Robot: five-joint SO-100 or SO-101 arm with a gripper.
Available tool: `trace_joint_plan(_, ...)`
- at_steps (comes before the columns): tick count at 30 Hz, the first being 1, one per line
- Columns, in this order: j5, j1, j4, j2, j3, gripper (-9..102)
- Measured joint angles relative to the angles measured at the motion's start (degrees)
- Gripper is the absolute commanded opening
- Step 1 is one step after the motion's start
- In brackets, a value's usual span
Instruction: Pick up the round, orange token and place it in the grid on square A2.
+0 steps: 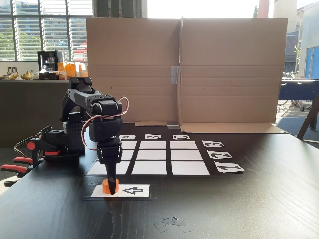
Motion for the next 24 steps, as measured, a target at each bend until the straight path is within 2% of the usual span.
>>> trace_joint_plan(3, 0.1, 0.0, 0.0, -0.3, -0.3, 40)
trace_joint_plan(5, 0.4, 0.1, 0.1, -0.4, -0.4, 34)
trace_joint_plan(7, 0.5, 0.1, 0.1, -0.7, -0.5, 18)
trace_joint_plan(8, 0.5, 0.2, 0.0, -0.8, -0.5, 5)
trace_joint_plan(9, 0.5, 0.2, -0.3, -0.8, -0.6, 0)
trace_joint_plan(18, 0.9, 1.3, -2.3, -1.1, -0.7, -1)
trace_joint_plan(24, -0.7, 6.3, -4.9, 2.2, 0.6, -1)
